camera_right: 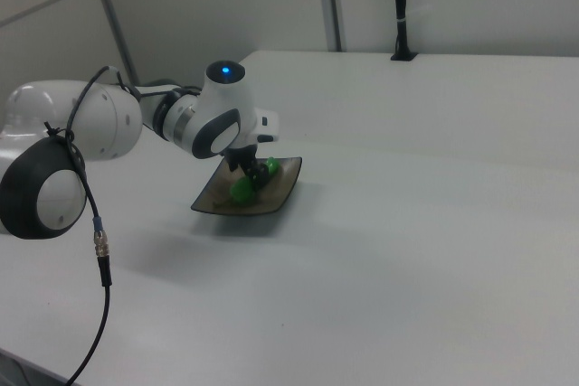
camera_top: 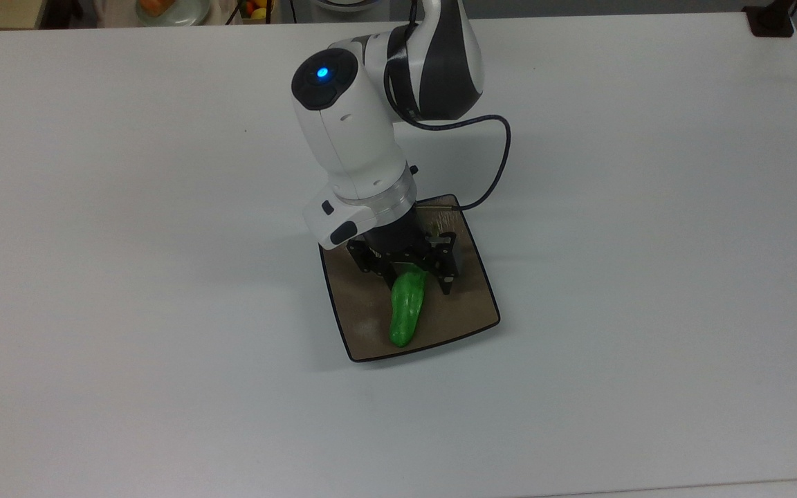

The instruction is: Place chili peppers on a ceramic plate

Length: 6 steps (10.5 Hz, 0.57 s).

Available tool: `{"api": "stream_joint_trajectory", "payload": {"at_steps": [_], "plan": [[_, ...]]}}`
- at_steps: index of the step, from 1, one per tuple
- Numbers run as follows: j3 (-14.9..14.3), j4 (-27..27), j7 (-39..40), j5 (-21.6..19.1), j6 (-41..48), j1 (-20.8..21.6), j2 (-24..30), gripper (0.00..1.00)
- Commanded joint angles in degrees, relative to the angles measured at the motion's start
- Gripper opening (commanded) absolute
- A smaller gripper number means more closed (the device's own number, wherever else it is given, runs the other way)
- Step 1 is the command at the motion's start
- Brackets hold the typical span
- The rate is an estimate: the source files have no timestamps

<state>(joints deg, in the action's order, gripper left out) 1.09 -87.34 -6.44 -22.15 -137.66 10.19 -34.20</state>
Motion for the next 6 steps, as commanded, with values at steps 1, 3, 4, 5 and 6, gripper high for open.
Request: {"api": "stream_joint_trajectory", "payload": {"at_steps": [1, 3, 4, 5, 6], "plan": [[-0.3, -2.8, -1.3, 2.5, 0.5, 0.8, 5.9, 1.00], [-0.7, -3.7, -1.3, 5.5, 8.8, 0.7, 12.3, 1.00], [-1.0, -3.5, -1.4, 7.8, 16.1, 0.4, 16.0, 1.00], [-1.2, -3.2, -1.4, 10.3, 22.8, 0.2, 19.4, 1.00], [-1.2, -3.2, -1.4, 13.4, 28.4, 0.2, 23.4, 1.00]]}}
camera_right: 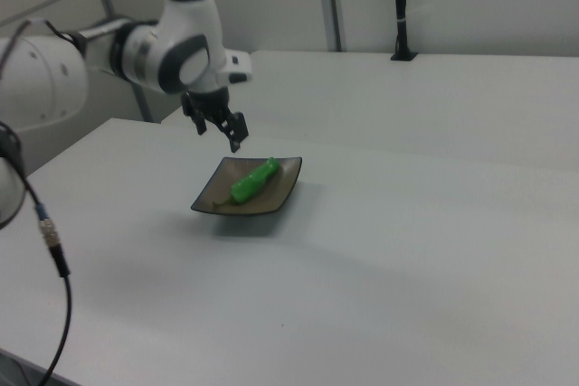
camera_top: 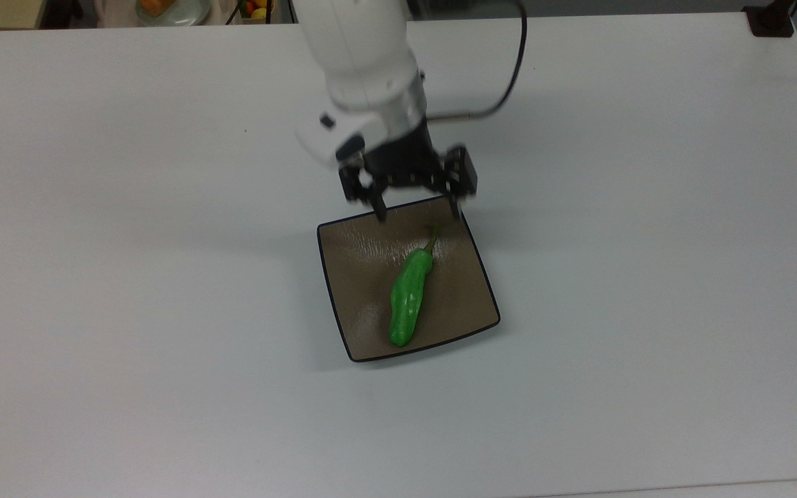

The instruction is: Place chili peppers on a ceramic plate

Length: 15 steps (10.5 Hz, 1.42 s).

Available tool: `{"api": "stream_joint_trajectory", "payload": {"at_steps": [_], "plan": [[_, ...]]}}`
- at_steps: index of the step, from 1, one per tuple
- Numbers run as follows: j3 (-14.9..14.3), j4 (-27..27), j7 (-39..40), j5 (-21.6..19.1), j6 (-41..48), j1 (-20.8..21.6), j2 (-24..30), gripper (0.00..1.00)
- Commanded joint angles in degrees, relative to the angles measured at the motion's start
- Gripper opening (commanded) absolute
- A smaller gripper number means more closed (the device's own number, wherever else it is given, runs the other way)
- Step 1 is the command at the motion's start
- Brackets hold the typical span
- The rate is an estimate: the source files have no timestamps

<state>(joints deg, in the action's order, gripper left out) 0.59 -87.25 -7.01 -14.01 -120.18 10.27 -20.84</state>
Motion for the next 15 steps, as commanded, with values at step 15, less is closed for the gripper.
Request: {"api": "stream_joint_trajectory", "payload": {"at_steps": [15], "plan": [[-1.0, -10.8, 8.4, 12.1, 18.5, 2.7, 23.6, 1.00]]}}
